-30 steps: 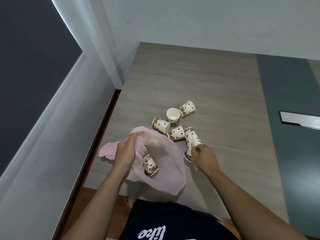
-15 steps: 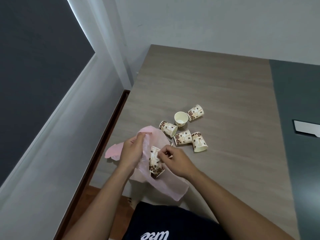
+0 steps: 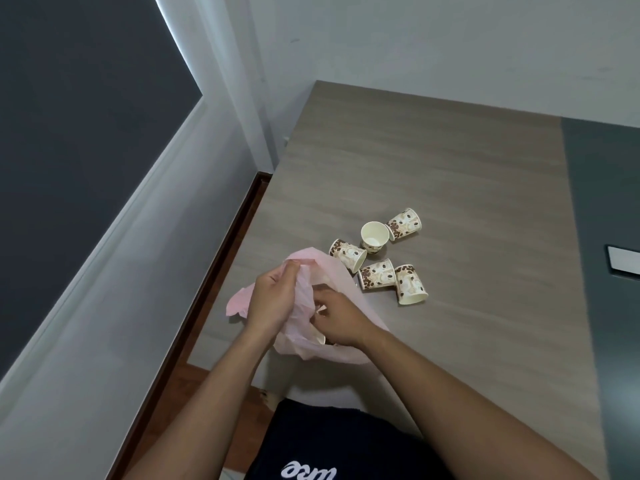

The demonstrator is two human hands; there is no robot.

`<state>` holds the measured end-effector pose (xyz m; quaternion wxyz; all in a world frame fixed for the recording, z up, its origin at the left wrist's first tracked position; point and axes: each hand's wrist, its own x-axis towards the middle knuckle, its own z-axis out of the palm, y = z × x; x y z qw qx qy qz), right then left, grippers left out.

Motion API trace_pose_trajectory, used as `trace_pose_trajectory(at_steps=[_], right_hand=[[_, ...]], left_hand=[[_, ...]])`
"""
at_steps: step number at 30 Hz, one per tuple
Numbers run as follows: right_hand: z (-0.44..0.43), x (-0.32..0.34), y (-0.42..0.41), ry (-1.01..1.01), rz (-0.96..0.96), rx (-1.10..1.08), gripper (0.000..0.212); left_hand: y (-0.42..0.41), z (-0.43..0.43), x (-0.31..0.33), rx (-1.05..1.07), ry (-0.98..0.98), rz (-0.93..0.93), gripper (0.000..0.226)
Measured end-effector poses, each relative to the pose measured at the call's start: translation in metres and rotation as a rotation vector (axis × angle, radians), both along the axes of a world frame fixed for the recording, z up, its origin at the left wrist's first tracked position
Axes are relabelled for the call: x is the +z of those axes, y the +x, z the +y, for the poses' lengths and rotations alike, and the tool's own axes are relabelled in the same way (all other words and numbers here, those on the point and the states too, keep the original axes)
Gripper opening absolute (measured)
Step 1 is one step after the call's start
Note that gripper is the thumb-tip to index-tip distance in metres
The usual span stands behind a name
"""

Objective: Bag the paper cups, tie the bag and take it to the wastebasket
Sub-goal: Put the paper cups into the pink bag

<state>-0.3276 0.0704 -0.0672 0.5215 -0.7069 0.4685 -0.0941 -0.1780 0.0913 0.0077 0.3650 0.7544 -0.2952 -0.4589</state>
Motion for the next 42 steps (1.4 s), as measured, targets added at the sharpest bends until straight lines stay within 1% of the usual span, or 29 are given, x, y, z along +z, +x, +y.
trace_pose_trajectory(at_steps=[1,5,7,8,10,12,14,17,20,22,23,25,26,28,30,32,35,38,40,42], right_hand=[[-0.003,0.006,-0.006,0.003,-0.013,-0.069,0.015],[-0.017,0.000,-0.047,0.042,-0.036,-0.316,0.028],[-0.027,-0.016,-0.069,0.035,-0.037,-0.547,0.030],[-0.031,-0.026,-0.079,0.065,-0.046,-0.679,0.029],[-0.038,-0.042,-0.099,0.205,-0.038,-0.921,0.026],[-0.042,-0.055,-0.114,0.441,-0.043,-1.064,0.028],[-0.041,-0.060,-0.121,0.633,-0.047,-1.115,0.033],[-0.038,-0.062,-0.124,0.750,-0.170,-1.144,0.038],[-0.038,-0.065,-0.125,0.748,-0.301,-1.195,0.044],[-0.039,-0.071,-0.126,0.705,-0.347,-1.245,0.046],[-0.039,-0.075,-0.128,0.673,-0.341,-1.273,0.045],[-0.039,-0.078,-0.133,0.560,-0.240,-1.327,0.039],[-0.039,-0.077,-0.136,0.478,-0.172,-1.334,0.035],[-0.039,-0.069,-0.142,0.304,-0.100,-1.324,0.034],[-0.042,-0.058,-0.145,0.186,-0.111,-1.312,0.037],[-0.048,-0.045,-0.144,0.143,-0.151,-1.280,0.033],[-0.051,-0.024,-0.132,0.223,-0.266,-1.113,0.027],[-0.041,-0.007,-0.116,0.352,-0.328,-0.779,0.030],[-0.034,-0.004,-0.102,0.414,-0.331,-0.584,0.030],[-0.027,-0.006,-0.085,0.439,-0.326,-0.442,0.025]], left_hand=[[0.002,0.000,-0.002,0.008,0.005,-0.027,0.052],[0.011,0.003,-0.011,0.006,0.029,-0.134,0.050],[0.015,0.004,-0.016,0.009,0.048,-0.146,0.048],[0.017,0.006,-0.019,0.008,0.058,-0.150,0.046],[0.018,0.009,-0.023,0.010,0.075,-0.140,0.043],[0.018,0.010,-0.026,0.011,0.084,-0.136,0.042],[0.019,0.010,-0.028,0.014,0.082,-0.141,0.041],[0.021,0.010,-0.028,0.009,0.064,-0.128,0.038],[0.026,0.010,-0.030,-0.003,0.047,-0.090,0.039],[0.028,0.009,-0.031,0.014,0.029,-0.061,0.040],[0.029,0.009,-0.031,0.025,0.018,-0.052,0.040],[0.031,0.008,-0.028,0.045,-0.022,-0.034,0.037],[0.032,0.007,-0.026,0.051,-0.049,-0.021,0.036],[0.033,0.005,-0.022,0.050,-0.090,0.004,0.033],[0.034,0.004,-0.018,0.044,-0.090,0.008,0.035],[0.034,0.002,-0.016,0.048,-0.090,0.001,0.044],[0.031,-0.002,-0.012,0.071,-0.072,0.009,0.046],[0.029,-0.006,-0.009,0.061,-0.056,0.036,0.045],[0.028,-0.007,-0.006,0.030,-0.064,0.059,0.052],[0.027,-0.008,-0.004,-0.006,-0.061,0.064,0.062]])
